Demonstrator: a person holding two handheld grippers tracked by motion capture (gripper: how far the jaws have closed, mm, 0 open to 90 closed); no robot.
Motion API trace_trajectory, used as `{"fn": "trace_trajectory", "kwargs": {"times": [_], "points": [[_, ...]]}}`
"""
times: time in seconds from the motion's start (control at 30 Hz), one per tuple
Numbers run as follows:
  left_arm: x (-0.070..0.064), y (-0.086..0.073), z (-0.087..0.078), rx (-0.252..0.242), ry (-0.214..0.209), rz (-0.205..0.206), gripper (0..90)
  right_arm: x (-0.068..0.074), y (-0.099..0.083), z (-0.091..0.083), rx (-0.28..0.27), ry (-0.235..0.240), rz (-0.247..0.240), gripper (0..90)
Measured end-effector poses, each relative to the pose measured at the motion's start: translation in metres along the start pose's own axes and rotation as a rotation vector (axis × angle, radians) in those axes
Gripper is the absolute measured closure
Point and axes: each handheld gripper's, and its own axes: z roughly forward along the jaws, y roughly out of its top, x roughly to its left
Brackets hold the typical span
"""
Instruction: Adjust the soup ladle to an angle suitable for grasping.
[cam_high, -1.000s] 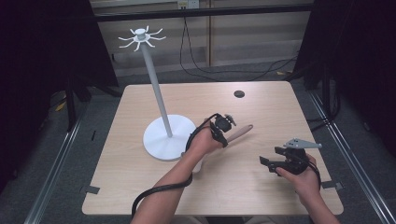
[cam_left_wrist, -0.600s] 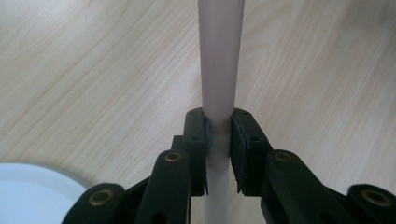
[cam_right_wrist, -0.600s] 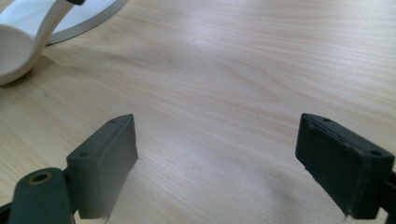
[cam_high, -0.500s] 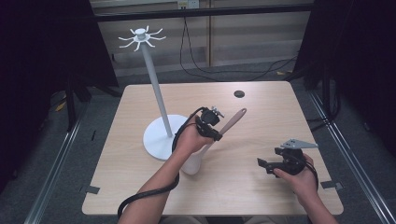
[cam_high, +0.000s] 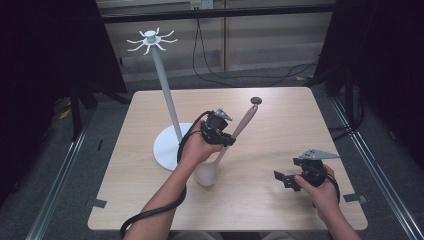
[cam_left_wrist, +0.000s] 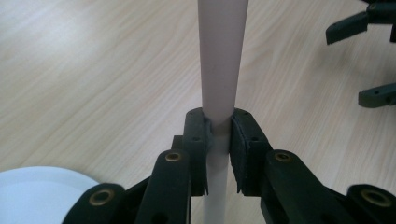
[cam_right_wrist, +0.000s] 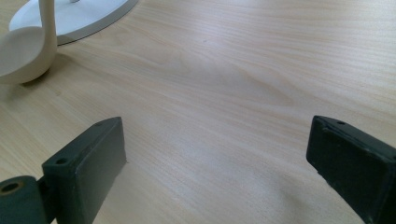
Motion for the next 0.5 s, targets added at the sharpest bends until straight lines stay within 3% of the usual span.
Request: {"fn": "trace_trajectory", "kwargs": {"times": [0.2, 0.37, 0.5], "points": [[0.002, -0.007, -0.013, -0.087, -0.008, -0.037, 77.7, -0.001, -0.001, 0.001, 0.011, -0.001, -0.002, 4.2], [0.004, -0.013, -0.024, -0.123, -0.007, -0.04, 77.7, 0.001, 0.0, 0.002, 0.005, 0.002, -0.01, 4.2], [0.005, -0.02, -0.033, -0.179, -0.009, -0.048, 77.7, 0.001, -0.001, 0.002, 0.002, 0.0, -0.01, 4.2]]}}
